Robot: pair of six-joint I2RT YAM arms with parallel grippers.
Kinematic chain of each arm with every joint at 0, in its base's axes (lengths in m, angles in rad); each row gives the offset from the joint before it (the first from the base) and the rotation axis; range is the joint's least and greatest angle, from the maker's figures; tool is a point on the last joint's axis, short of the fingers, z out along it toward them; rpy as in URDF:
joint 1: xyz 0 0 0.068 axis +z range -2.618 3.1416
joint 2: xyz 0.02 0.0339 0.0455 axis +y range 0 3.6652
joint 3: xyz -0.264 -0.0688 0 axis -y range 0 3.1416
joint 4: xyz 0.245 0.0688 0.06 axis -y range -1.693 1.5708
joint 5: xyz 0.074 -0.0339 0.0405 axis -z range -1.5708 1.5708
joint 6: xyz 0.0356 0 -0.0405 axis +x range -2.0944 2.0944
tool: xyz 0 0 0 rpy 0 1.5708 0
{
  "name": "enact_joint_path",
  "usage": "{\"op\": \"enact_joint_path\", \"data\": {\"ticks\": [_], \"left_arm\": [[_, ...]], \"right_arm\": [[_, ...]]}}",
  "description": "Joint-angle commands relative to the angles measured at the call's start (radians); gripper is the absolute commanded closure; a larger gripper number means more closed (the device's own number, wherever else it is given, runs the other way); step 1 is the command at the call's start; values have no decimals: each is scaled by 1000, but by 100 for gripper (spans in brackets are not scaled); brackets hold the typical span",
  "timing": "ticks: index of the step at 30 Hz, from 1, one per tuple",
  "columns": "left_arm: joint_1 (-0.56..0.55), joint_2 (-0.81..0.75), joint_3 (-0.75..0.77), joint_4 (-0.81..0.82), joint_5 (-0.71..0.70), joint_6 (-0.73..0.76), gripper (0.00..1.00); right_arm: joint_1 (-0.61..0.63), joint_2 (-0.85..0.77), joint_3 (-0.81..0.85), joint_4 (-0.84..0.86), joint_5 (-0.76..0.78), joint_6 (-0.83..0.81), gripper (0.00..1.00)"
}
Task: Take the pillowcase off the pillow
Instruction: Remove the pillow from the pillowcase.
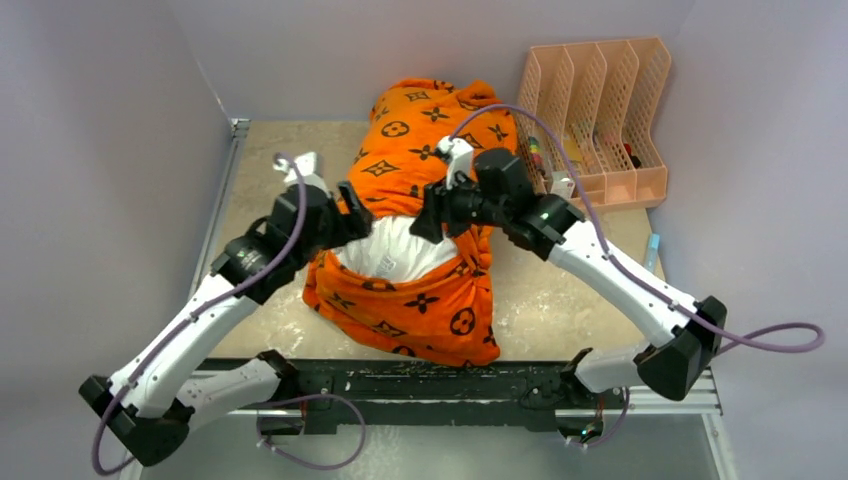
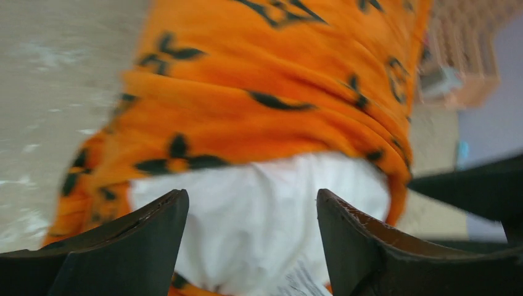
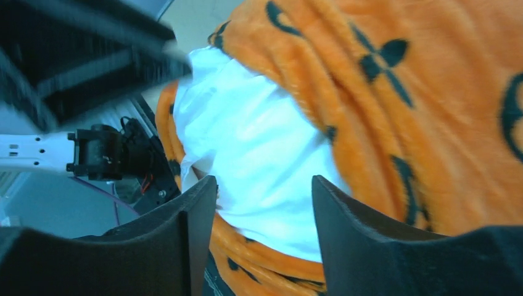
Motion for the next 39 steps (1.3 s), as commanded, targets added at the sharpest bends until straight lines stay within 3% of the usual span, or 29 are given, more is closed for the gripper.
{"op": "enact_joint_path", "data": {"ticks": [1, 3, 7, 12, 14, 18, 20, 22, 27, 28, 31, 34, 39], "left_arm": [[211, -77, 23, -151, -125, -11, 22], [318, -94, -32, -148, -68, -39, 20], [434, -113, -198, -87, 72, -86, 19], [464, -206, -419, 30, 168, -183, 17], [464, -237, -470, 26, 160, -207, 17], [464, -309, -588, 59, 234, -280, 18], [464, -354, -657, 89, 257, -334, 21], [464, -386, -710, 148, 287, -383, 37], [463, -379, -759, 288, 386, -418, 84], [463, -368, -762, 322, 420, -424, 97], [462, -349, -736, 397, 510, -430, 100], [463, -397, -646, 268, 466, -384, 100], [464, -400, -558, 159, 444, -306, 100]], "right_arm": [[130, 32, 35, 48, 150, 18, 37], [193, 67, 65, 31, 206, 15, 35], [283, 148, 129, -3, 373, 65, 21], [359, 316, 322, -134, 586, 111, 12], [367, 405, 388, -183, 639, 139, 3], [389, 542, 459, -355, 751, 242, 1], [411, 543, 385, -308, 720, 251, 1], [434, 540, 295, -234, 693, 244, 2], [375, 610, 210, -282, 708, 307, 24], [333, 609, 179, -238, 675, 309, 35], [178, 579, 121, -121, 549, 294, 99], [72, 543, 164, -76, 542, 257, 100], [-130, 419, 148, 82, 388, 317, 100]]}}
